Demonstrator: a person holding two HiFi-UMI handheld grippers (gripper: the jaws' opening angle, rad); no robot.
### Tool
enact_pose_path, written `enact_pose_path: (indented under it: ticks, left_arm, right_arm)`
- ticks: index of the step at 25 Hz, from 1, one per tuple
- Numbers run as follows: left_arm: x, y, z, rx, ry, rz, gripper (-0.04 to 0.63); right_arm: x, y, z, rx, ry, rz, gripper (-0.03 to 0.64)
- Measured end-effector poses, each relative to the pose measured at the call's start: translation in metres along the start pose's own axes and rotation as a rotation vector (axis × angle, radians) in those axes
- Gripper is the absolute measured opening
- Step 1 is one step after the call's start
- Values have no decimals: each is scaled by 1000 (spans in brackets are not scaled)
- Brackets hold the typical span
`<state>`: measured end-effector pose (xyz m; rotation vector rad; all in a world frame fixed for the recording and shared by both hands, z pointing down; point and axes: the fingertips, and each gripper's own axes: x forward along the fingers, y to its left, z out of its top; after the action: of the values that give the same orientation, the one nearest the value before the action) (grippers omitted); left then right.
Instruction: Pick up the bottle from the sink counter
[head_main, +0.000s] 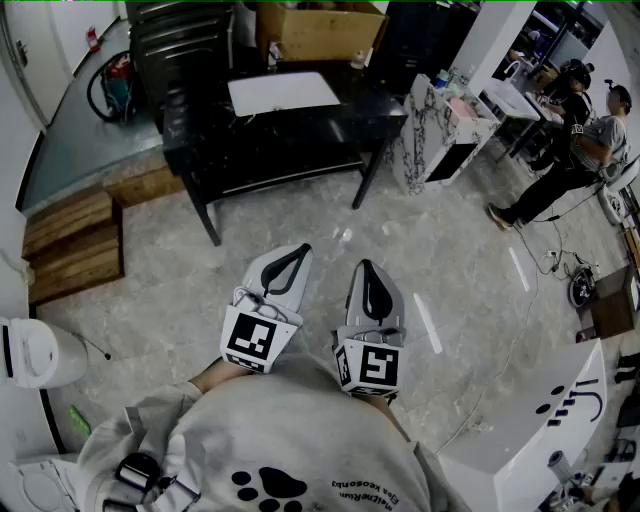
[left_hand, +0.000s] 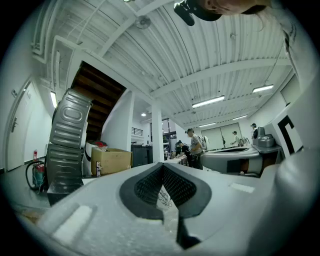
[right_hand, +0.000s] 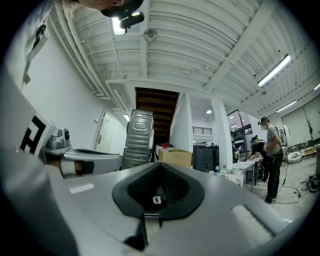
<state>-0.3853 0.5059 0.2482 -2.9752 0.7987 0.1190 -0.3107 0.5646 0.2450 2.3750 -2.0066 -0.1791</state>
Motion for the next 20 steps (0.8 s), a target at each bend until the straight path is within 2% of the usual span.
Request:
enact_pose_path:
  ticks: [6, 20]
  left_arm:
    - [-1, -9, 3, 12, -1, -1, 1]
    - [13, -29, -13, 1, 29, 16, 2]
  right_arm:
    - [-4, -2, 3, -6, -18, 15, 0]
    - [-10, -32, -17, 72, -4, 12, 2]
